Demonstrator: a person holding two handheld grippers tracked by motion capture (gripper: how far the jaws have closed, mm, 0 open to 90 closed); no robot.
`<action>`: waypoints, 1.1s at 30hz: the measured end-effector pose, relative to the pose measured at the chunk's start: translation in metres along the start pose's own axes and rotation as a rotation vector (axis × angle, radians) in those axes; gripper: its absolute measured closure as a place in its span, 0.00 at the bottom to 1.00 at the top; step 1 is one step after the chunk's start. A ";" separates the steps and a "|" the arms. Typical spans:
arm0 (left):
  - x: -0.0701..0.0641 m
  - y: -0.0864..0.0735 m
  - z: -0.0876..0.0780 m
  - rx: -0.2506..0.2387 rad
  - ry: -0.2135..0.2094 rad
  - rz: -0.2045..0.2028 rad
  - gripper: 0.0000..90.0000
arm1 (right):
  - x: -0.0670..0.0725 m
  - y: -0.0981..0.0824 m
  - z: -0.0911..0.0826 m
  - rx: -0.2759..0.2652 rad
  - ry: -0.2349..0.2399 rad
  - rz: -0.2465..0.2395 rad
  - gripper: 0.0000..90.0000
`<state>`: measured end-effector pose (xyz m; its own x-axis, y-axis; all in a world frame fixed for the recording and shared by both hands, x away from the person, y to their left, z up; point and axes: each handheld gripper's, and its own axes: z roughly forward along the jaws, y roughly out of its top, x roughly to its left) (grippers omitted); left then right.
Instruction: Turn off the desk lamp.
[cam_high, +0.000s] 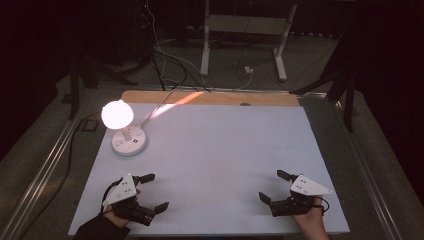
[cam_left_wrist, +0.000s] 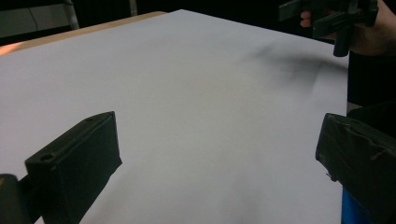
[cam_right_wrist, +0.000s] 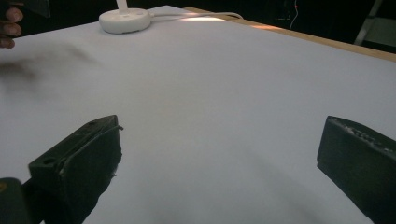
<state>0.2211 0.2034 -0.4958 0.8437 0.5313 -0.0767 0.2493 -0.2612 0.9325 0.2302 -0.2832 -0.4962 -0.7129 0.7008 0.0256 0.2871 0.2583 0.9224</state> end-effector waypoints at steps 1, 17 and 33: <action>0.000 0.000 0.000 0.004 -0.002 0.004 0.01 | 0.000 0.000 0.000 -0.001 0.001 0.001 0.00; -0.003 0.000 0.002 0.018 -0.018 0.017 0.01 | 0.000 0.002 0.000 0.010 0.027 0.001 0.00; -0.009 0.005 0.003 0.032 -0.052 0.046 0.01 | 0.003 0.004 -0.002 -0.011 0.029 -0.010 0.00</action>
<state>0.2160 0.1948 -0.4916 0.8781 0.4755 -0.0532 0.2243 -0.3109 0.9236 0.2278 -0.2815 -0.4918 -0.7339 0.6787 0.0275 0.2731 0.2578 0.9268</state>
